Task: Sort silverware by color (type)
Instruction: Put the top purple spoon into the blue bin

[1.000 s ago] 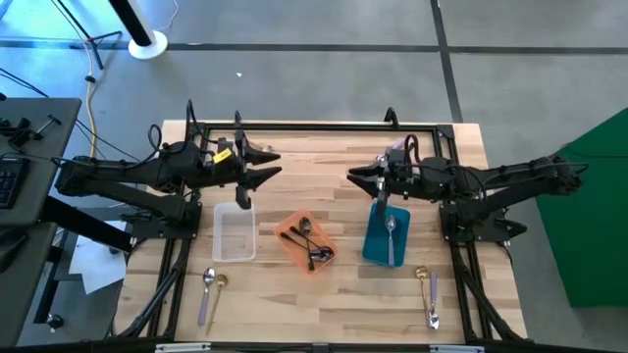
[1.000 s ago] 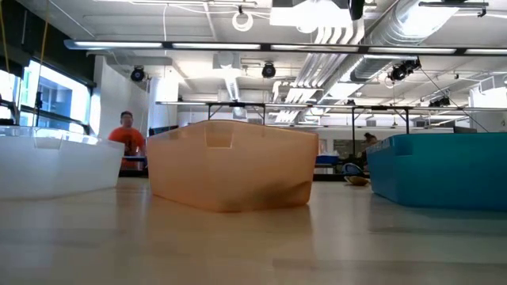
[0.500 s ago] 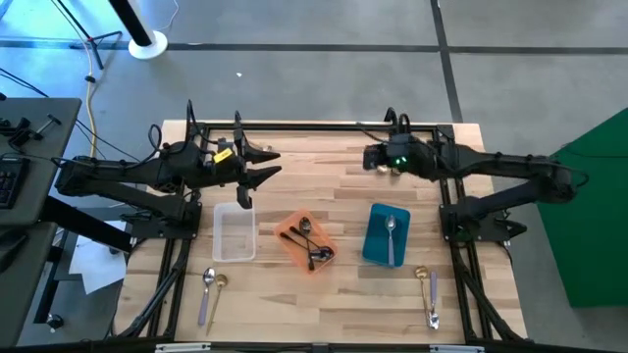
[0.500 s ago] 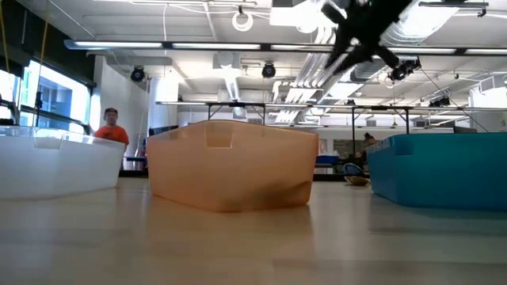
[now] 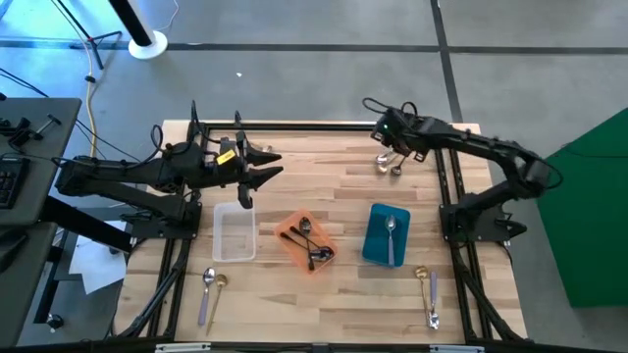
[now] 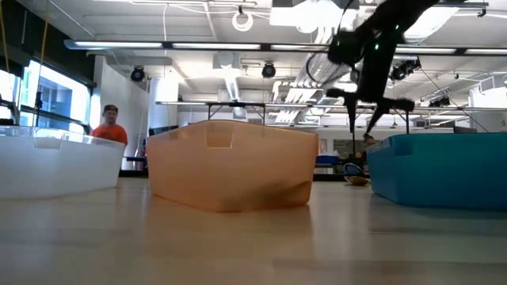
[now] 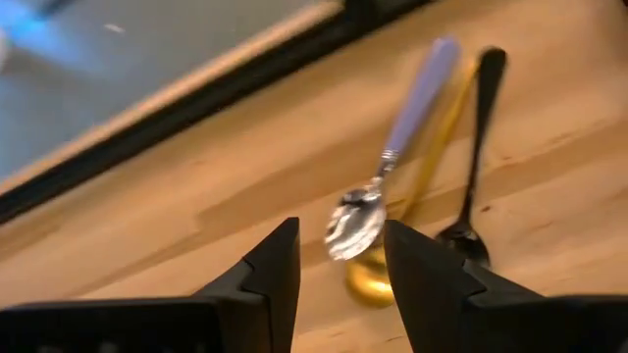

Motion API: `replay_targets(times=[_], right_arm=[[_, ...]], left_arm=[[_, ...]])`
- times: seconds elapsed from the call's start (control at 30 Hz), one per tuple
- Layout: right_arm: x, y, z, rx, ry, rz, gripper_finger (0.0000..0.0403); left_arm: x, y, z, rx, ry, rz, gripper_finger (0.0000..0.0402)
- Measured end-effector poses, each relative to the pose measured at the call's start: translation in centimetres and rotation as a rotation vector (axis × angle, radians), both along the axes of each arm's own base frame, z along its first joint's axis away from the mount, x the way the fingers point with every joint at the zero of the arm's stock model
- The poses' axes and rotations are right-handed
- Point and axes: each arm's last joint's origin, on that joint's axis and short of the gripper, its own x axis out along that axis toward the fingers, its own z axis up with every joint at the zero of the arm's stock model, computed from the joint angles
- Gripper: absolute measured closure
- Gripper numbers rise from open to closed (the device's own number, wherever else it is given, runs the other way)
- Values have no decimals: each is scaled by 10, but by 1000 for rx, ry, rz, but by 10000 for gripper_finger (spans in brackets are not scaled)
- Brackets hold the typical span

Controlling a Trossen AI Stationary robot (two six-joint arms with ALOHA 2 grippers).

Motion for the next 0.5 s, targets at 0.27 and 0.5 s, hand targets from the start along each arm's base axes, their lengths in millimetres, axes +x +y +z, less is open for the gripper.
replay_targets(times=[0.27, 0.5], right_arm=[[5, -35, -50, 173, 29, -60, 269], [7, -53, -79, 238, 21, -109, 269]], left_arm=[[0, 1, 0, -7, -4, 23, 264], [-1, 3, 0, -14, -2, 104, 264]])
